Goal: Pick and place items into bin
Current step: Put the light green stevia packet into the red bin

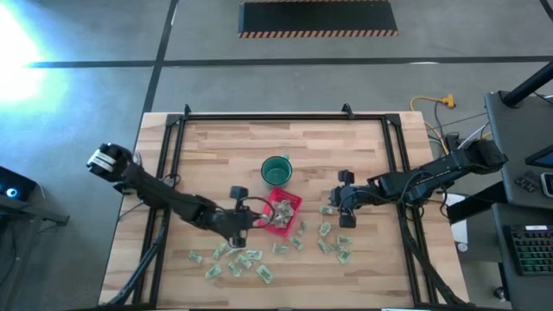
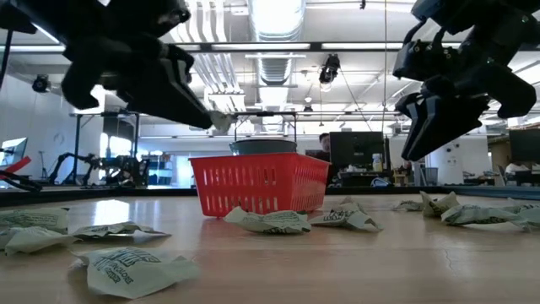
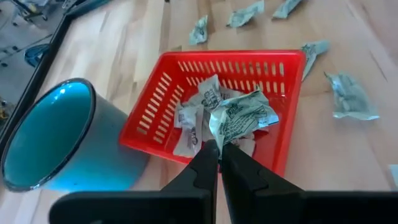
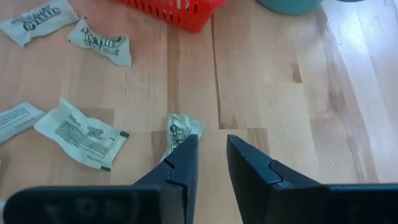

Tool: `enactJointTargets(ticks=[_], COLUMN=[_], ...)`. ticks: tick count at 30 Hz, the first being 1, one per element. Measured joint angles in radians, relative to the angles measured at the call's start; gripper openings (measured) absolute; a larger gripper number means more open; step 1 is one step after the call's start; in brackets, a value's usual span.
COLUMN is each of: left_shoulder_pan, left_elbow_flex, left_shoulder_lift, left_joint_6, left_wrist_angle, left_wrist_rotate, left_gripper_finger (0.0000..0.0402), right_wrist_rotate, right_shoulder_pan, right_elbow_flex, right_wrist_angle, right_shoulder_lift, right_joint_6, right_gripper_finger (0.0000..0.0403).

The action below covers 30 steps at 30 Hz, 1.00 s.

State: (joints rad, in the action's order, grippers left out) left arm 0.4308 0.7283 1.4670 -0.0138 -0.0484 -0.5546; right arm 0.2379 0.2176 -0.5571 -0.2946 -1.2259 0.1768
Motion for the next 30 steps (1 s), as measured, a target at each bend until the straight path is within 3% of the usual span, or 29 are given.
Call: enactJointTargets(ticks=[10,15,30], left_shoulder_pan=[-0.041,-0.039,-0.038], left_elbow_flex=[0.009,0.008,0.009], left_shoulder_lift=[0.076,0.073,0.071], left_joint_6=[-0.054,-0.095,-0.099], left_wrist_angle=[-0.106,-0.105,-0.106], left_wrist_rotate=[0.003,0.069,0.035], left_gripper_finger=[0.0,0.0005,0.0157], right_wrist_rotate=[0.0,0.0,-0.002], right_shoulder_pan=[0.0,0.0,0.0], right_elbow_flex=[0.0,0.0,0.069], right_wrist_angle=[0.001,0.002,0.076], right_shoulder_lift=[0.0,0.0,-0.002], right_joint_6=[0.004,0.007,0.079], right_gripper_finger=[0.0071,0.0076,0.008])
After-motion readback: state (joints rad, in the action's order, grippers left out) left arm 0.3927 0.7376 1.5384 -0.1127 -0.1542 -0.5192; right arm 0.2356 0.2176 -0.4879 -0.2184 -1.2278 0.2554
